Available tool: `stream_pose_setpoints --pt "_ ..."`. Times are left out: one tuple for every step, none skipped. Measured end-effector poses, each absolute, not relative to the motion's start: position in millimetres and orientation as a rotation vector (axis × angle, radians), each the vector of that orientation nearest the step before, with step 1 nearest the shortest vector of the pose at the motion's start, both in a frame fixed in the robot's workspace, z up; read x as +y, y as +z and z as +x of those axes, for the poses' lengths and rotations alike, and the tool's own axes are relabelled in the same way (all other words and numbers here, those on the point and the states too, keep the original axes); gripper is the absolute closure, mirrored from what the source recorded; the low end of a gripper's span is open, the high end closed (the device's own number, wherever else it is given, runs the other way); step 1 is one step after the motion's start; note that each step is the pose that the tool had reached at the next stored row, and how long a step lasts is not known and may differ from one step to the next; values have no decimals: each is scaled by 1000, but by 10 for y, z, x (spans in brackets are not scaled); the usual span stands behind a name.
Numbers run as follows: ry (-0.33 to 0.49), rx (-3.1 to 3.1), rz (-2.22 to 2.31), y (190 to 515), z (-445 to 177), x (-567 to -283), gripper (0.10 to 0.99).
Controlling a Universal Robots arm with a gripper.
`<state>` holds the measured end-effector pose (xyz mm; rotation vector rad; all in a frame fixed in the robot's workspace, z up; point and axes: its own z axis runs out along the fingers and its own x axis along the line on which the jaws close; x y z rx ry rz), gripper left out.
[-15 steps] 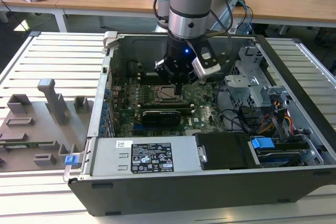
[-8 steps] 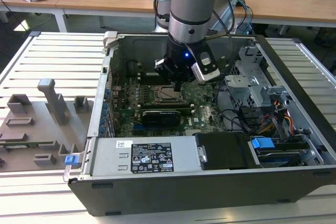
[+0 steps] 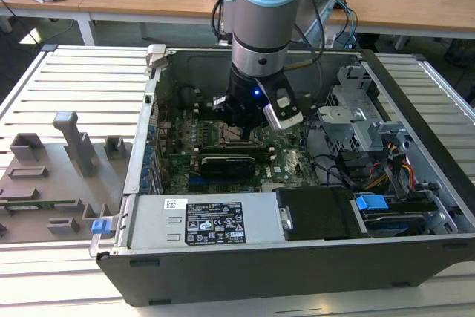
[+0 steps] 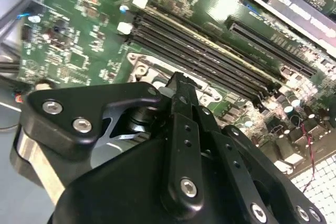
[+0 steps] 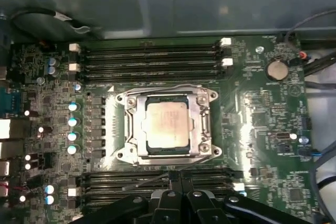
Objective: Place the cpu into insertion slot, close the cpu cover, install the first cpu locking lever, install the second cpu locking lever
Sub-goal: 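Install the second cpu locking lever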
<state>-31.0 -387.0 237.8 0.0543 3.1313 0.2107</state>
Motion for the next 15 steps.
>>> stream_pose_setpoints --pt "212 3131 54 2364 -347 -3870 980" --pt "213 3131 54 2350 -375 -3870 980" --pt "213 3131 54 2322 -424 -3870 980" --pt "213 3131 54 2301 -454 -3870 980" --pt "213 3131 54 2274 -490 -3869 980" --pt "213 3131 54 2254 -515 -3869 980" --pt "213 3131 54 2236 -534 -3870 980" --pt "213 3131 54 2203 -555 -3869 980" --pt "214 3131 50 2177 -579 -3869 980" --pt "216 3132 42 2156 -603 -3870 980" --pt "217 3132 35 2144 -622 -3870 980" --pt "218 3132 29 2135 -635 -3870 980" --pt "219 3133 19 2119 -649 -3870 980" --pt "221 3133 11 2113 -655 -3870 980" --pt "223 3133 2 2107 -659 -3871 980"
